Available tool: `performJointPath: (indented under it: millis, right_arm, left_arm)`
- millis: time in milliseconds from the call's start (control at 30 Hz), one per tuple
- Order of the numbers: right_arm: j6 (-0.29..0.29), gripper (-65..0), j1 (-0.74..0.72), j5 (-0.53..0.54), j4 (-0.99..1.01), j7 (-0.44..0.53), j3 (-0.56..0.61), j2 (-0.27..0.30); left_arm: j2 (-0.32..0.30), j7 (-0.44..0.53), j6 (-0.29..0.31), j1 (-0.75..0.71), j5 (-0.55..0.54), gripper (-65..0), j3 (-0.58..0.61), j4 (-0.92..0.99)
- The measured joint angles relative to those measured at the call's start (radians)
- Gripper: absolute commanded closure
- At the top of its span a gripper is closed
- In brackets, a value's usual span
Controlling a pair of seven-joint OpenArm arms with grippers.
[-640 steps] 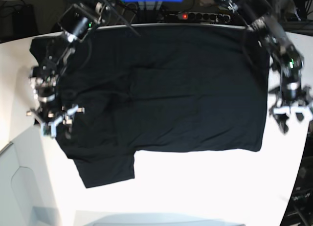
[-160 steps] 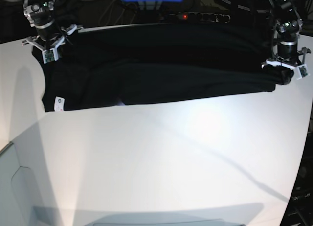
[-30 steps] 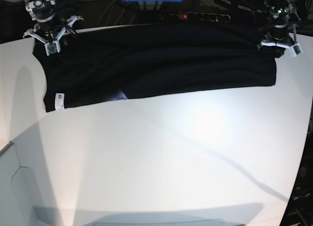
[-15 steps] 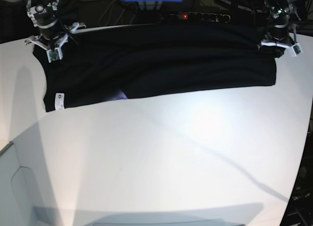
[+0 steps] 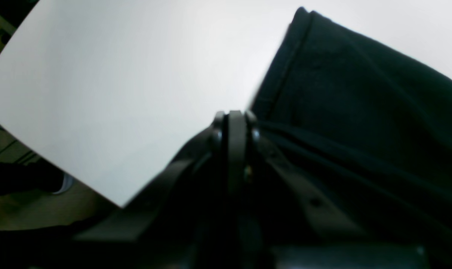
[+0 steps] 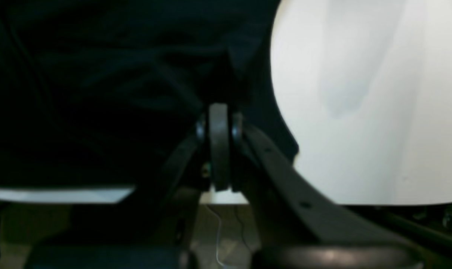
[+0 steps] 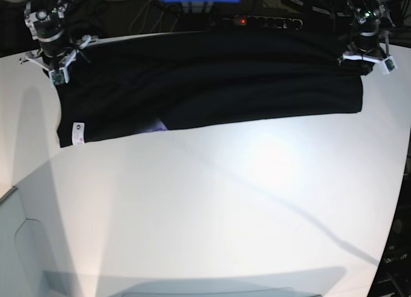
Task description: Fold the T-shirt properly
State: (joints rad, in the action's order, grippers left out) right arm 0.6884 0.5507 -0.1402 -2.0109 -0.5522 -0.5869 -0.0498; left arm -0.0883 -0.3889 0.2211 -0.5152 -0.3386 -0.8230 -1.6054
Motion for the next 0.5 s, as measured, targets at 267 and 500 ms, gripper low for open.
performJointPath:
  millis: [267, 500]
  right_arm:
    - [0.0, -20.6, 0.06, 0.003, -0.002, 0.0, 0.0, 0.0]
    - [0.0, -32.4, 0.094, 0.009, -0.003, 0.002, -0.023, 0.0]
  left_arm:
    - [0.0, 0.0, 0.0, 0.004, 0.0, -0.1, 0.0, 0.0]
    - [0.0, 0.0, 0.0, 0.02, 0.007, -0.1, 0.0, 0.0]
